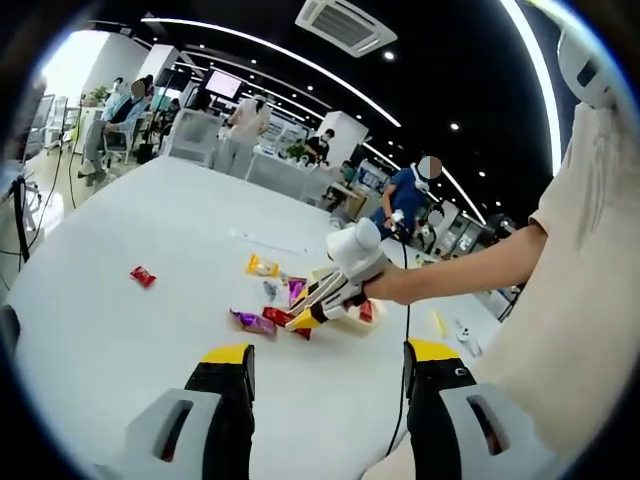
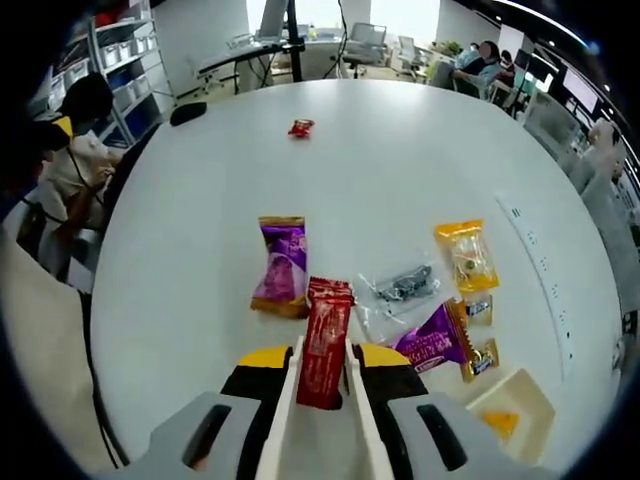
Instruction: Place the target food into the container with the food tongs after gripping and lifting it, then release it inside without dropping or visibly crushing the food.
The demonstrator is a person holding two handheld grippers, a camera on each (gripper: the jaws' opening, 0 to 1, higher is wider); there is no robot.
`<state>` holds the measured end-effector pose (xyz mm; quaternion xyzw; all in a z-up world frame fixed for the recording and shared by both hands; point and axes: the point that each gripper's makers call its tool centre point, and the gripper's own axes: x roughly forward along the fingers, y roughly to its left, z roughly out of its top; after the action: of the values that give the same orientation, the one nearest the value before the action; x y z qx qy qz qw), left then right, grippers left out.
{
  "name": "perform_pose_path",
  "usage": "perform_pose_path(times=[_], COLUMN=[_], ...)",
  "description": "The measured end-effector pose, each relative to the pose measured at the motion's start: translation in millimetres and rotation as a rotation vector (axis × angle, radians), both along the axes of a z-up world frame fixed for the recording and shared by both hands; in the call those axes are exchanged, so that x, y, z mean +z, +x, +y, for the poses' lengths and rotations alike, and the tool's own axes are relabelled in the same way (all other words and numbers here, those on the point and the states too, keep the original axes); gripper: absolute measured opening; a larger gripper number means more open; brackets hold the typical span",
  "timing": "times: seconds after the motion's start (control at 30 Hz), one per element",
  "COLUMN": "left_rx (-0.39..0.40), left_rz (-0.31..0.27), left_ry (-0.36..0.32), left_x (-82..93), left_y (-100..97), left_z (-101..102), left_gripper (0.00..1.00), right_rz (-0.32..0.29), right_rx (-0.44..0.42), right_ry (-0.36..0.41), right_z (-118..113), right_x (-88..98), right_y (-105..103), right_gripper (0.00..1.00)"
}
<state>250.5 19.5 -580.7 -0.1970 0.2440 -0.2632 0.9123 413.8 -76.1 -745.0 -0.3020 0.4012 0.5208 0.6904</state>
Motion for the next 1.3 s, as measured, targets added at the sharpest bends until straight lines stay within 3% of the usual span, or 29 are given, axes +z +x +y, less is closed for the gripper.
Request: perform_pose_path(times=[0.43, 1.3], left_rx=[-0.004, -0.024], left_rz=[-0.006, -0.039], left_ry=[-0.005, -0.005], left_x=[1.5, 9.1], left_y=[-0.2, 2.3], left_z=[-1.8, -4.9], left_gripper=[0.6, 0.6], right_rz=[0.013, -0.021], right_rx=[-0.032, -0.069], right_ry=[0.03, 0.071], right_z=[0.2, -4.8], right_x=[4.9, 30.4], right_y=[-1.7, 3.5], right_gripper=[0.24, 0.24])
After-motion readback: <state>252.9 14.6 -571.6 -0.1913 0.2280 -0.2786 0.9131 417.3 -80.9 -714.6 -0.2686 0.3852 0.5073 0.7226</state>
